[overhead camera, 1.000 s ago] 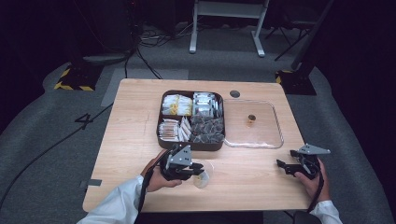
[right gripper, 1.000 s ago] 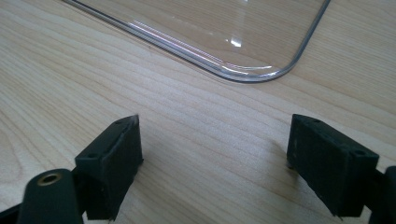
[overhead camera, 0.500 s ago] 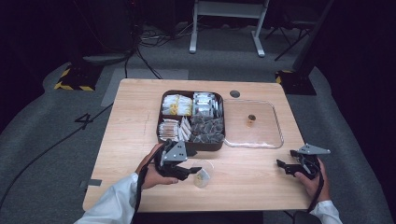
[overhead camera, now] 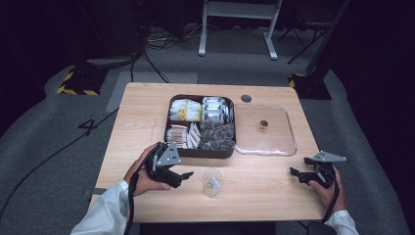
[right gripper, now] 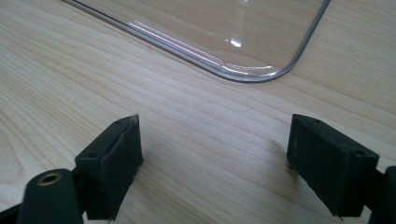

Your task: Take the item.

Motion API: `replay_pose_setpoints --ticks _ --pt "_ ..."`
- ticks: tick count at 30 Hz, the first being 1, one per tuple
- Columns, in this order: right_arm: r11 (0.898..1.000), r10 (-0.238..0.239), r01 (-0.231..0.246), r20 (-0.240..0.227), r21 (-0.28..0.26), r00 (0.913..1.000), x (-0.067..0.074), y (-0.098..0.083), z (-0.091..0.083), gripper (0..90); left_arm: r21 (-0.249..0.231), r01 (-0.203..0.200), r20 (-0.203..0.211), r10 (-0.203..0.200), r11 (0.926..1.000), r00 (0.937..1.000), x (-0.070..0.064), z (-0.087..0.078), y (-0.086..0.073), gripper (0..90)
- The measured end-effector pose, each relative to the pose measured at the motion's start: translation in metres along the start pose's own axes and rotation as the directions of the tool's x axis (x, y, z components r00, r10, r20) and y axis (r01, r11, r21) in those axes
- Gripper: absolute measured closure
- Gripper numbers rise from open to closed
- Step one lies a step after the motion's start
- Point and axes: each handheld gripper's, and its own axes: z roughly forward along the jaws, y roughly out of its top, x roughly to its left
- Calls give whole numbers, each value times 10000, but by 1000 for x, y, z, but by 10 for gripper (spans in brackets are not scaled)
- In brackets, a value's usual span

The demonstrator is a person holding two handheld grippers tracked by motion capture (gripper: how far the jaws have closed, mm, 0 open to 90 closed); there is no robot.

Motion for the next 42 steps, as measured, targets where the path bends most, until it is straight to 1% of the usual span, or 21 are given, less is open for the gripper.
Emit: replay_pose_setpoints --ticks 3,5,7,8,9,10,11,12,16,18,22,25,27,31,32,33,34,37,38,39,42 --pt "10000 3 -3 4 3 10000 0 0 0 181 204 178 -267 -173 9996 9995 7 -1 -14 188" --pt "10000 5 -5 5 4 10000 0 0 0 181 352 426 -387 -412 9985 9984 12 -1 -24 188" --pt "10000 6 -6 2 2 10000 0 0 0 181 615 451 -740 -405 9971 9964 14 -2 -34 193" --pt "10000 13 -13 -9 3 10000 0 0 0 182 730 479 -842 -417 9962 9956 16 -2 -40 193" --pt "10000 26 -26 -15 10 10000 0 0 0 182 895 550 -892 -469 9945 9949 17 -1 -45 191" --pt "10000 26 -26 -15 10 10000 0 0 0 182 895 550 -892 -469 9945 9949 17 -1 -45 181" --pt "10000 39 -39 -34 20 10000 0 0 0 181 1202 592 -1092 -461 9910 9930 19 -1 -55 174" --pt "10000 71 -71 -38 30 10000 -1 0 0 182 1276 672 -1138 -527 9895 9921 20 -1 -59 177" --pt "10000 75 -75 -38 30 10000 -1 0 0 181 1359 1046 -1256 -876 9852 9882 26 0 -77 180" --pt "10000 76 -76 -40 30 10000 -1 0 0 181 1561 1201 -1376 -988 9804 9855 30 1 -86 180" --pt "10000 73 -73 -39 32 10000 -1 0 0 181 1744 1677 -1429 -1436 9703 9793 35 4 -103 181" --pt "10000 72 -72 -40 31 10000 -1 0 0 181 1730 1917 -1377 -1690 9661 9759 37 5 -113 184" --pt "10000 73 -73 -40 30 10000 -1 0 0 181 1666 2146 -1311 -1941 9624 9722 39 5 -120 183" --pt "10000 83 -83 -22 38 10000 -1 0 0 177 1235 2766 -1213 -2622 9530 9574 43 1 -131 181" --pt "10000 86 -86 -20 40 10000 -1 0 0 176 1095 2957 -1137 -2836 9490 9522 44 0 -135 180" --pt "10000 87 -87 -17 39 10000 -1 0 0 176 942 3221 -1053 -3123 9420 9441 45 -1 -138 179" --pt "10000 86 -86 -16 38 10000 -1 0 0 176 759 3287 -1052 -3202 9414 9415 46 -2 -142 176" --pt "10000 85 -85 -14 39 10000 -1 0 0 176 719 3308 -1148 -3216 9410 9399 47 -5 -145 173" --pt "10000 88 -88 -19 40 10000 -1 0 0 176 685 3386 -1128 -3299 9384 9372 47 -5 -146 171" --pt "10000 82 -82 -14 37 10000 -1 0 0 176 678 3403 -1134 -3316 9379 9366 47 -5 -146 170" --pt "10000 63 -63 -1 21 10000 0 0 0 176 700 3350 -1139 -3261 9396 9385 47 -5 -146 168"
